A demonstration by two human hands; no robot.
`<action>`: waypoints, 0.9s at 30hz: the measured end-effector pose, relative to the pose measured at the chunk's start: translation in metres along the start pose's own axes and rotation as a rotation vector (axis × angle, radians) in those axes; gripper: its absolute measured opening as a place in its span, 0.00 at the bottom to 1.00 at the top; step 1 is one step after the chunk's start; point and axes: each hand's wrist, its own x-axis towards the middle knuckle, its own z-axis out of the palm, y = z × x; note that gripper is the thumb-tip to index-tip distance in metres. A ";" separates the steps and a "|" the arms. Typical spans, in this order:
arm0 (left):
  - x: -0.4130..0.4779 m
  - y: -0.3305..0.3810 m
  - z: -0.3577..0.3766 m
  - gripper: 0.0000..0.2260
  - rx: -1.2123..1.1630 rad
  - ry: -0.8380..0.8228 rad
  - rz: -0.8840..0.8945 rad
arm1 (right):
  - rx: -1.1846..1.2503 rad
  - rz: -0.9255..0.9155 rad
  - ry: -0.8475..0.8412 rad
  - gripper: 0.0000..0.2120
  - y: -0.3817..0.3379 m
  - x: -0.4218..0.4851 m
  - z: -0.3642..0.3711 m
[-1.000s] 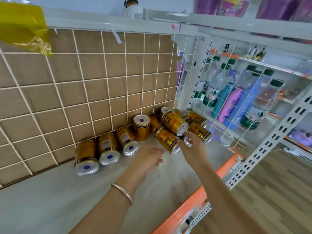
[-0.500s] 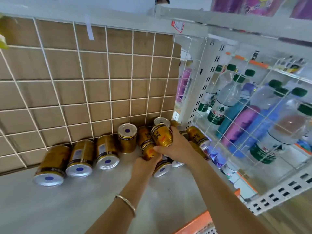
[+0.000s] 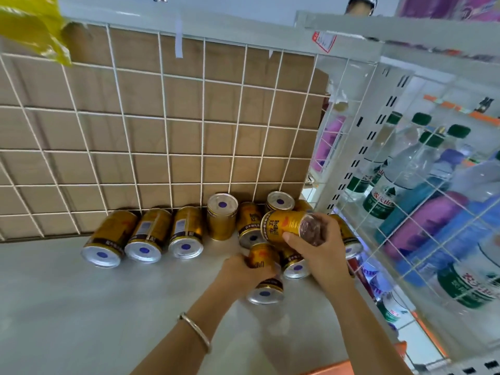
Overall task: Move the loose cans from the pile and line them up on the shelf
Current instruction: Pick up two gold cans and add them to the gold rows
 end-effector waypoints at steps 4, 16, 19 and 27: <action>-0.003 0.006 -0.008 0.21 0.059 -0.071 -0.019 | 0.408 0.119 0.073 0.36 -0.001 -0.004 0.001; -0.030 -0.032 -0.021 0.20 -0.911 -0.150 0.066 | 0.913 0.589 -0.164 0.26 -0.009 -0.015 0.015; -0.044 -0.037 -0.026 0.21 -1.094 -0.168 0.096 | 0.854 0.625 -0.314 0.20 -0.008 -0.021 0.020; -0.071 -0.065 -0.043 0.21 -1.144 -0.076 0.084 | 0.626 0.585 -0.734 0.22 -0.012 -0.033 0.044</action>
